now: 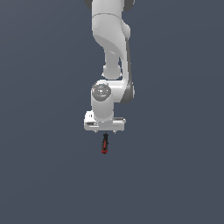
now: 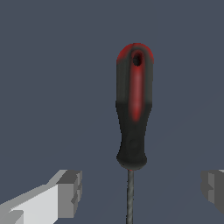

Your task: Pick up the object and move it to a goal position.

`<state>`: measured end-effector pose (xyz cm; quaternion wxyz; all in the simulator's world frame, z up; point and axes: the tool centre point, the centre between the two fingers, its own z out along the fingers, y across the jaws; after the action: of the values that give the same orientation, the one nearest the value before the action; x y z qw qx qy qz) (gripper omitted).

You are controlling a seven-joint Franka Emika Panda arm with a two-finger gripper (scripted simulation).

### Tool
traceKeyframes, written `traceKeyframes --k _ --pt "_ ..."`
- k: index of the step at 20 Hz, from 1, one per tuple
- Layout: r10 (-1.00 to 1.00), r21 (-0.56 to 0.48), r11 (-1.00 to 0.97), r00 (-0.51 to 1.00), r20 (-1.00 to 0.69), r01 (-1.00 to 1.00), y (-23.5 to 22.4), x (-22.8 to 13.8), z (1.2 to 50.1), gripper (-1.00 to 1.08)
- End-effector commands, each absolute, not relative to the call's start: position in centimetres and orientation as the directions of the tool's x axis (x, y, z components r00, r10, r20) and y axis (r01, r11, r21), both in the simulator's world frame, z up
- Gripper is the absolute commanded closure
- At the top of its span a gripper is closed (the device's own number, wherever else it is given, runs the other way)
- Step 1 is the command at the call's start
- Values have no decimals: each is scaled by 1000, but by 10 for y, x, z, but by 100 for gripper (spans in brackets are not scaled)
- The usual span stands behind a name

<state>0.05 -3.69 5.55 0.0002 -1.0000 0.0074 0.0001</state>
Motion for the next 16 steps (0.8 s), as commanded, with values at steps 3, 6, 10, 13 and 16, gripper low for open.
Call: traceKeyframes --k 3,6,10,13,16 --pt "-15 0 -1000 1000 -1 -15 -37 -1 33 -92" --pt "-15 0 -1000 1000 0 -15 -37 -1 21 -92" --pt "-15 0 -1000 1000 0 -15 -38 0 15 -92" --pt "-15 0 -1000 1000 0 -15 -38 0 15 108" --pt "-15 0 -1000 1000 0 -15 -38 0 15 108"
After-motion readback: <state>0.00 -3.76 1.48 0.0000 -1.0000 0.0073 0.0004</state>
